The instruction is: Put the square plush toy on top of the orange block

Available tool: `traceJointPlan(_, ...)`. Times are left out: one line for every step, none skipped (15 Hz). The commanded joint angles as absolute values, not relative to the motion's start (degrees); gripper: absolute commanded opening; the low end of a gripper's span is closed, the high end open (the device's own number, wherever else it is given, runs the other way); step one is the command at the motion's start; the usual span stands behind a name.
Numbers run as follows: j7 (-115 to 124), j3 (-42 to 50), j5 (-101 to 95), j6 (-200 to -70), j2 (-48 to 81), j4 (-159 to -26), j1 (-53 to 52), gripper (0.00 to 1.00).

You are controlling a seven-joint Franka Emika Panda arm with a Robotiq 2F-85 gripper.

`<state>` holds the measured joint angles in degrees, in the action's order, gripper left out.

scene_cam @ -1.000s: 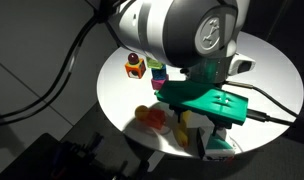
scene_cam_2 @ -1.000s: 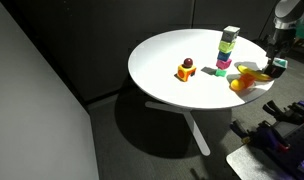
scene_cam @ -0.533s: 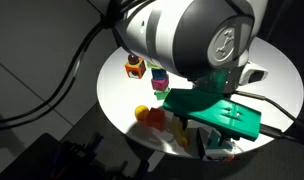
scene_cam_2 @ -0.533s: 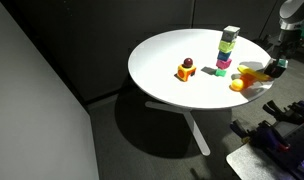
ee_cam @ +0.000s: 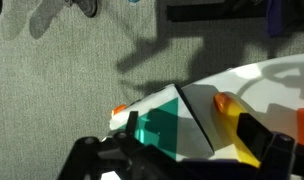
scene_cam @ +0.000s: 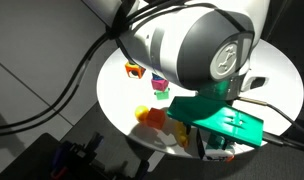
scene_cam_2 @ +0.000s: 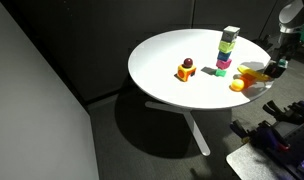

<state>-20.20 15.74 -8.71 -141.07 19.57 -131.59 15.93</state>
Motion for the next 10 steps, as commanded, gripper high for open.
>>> traceJointPlan(-19.32, 15.77, -10.77, -143.69, 20.47, -131.07, 16.94, 1.0)
traceJointPlan(-19.32, 15.87, -10.92, -144.26, 20.67, -131.04, 16.96, 1.0)
traceJointPlan(-19.34, 15.98, -11.07, -144.71, 20.87, -131.0, 16.99, 1.0)
traceJointPlan(-19.32, 16.11, -11.33, -145.24, 21.06, -130.99, 17.0, 1.0)
traceJointPlan(-19.45, 16.2, -11.45, -145.8, 21.34, -130.96, 17.08, 1.0)
traceJointPlan(-19.46, 16.28, -11.6, -146.28, 21.61, -130.92, 17.1, 1.0)
traceJointPlan(-19.59, 16.31, -11.63, -146.78, 21.92, -130.9, 17.16, 1.0)
traceJointPlan(-19.71, 16.31, -11.61, -147.33, 22.23, -130.91, 17.22, 1.0)
traceJointPlan(-19.81, 16.29, -11.58, -147.87, 22.54, -130.88, 17.26, 1.0)
traceJointPlan(-19.79, 16.31, -11.59, -148.28, 22.9, -130.81, 17.27, 1.0)
